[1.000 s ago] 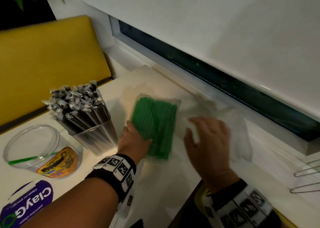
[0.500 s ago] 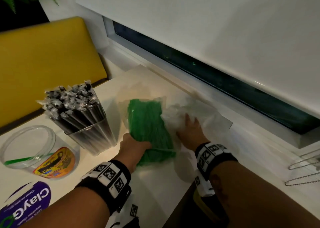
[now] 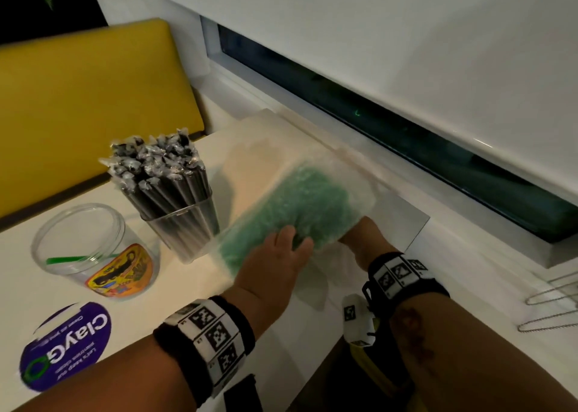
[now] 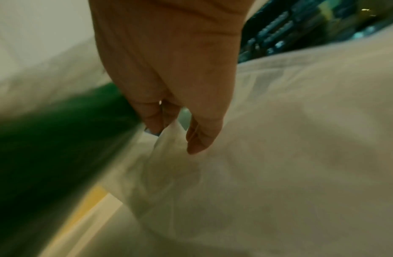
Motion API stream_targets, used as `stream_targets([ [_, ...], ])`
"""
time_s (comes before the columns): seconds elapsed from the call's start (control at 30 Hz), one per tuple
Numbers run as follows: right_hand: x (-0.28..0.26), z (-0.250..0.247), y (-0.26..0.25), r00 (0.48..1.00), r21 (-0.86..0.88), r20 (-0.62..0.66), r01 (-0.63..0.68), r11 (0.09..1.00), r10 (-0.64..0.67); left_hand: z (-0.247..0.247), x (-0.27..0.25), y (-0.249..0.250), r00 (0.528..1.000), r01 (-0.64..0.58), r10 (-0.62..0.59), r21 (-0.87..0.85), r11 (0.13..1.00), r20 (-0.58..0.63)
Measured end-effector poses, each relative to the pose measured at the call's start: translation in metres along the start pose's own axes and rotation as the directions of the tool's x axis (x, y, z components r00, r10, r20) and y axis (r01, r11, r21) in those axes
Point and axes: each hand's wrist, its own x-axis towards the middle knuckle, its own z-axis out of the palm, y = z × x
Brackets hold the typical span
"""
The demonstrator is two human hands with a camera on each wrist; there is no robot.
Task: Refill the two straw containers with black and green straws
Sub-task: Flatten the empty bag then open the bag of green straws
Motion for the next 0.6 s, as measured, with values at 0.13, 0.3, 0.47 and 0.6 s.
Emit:
stream_targets([
  [0.13, -0.013, -0.019, 0.020, 0.996, 0.293, -0.032, -0.073, 0.953, 0.086, 0.003, -0.026, 0.008, 0.934, -0.019, 0.026, -0.022, 1.000, 0.357],
  [0.3, -0.028, -0.018, 0.032, 0.966, 0.622, -0.033, -0.180, 0.762, 0.255, 0.002, -0.040, -0.003, 0.989, -0.059, 0.022, -0.253, 0.966, -0.147],
  [0.47, -0.046, -0.022, 0.018, 0.965, 0.607, -0.103, -0.131, 0.784, 0.241, 0.011, -0.050, -0.040, 0.919, 0.394, -0.375, -0.296, 0.870, 0.120],
  [0.6, -0.062, -0.011, 0.003, 0.772, -0.490, -0.432, 0.232, 0.840, -0.466, 0.022, -0.078, -0.054, 0.891, 0.436, -0.400, -0.155, 0.887, 0.215],
])
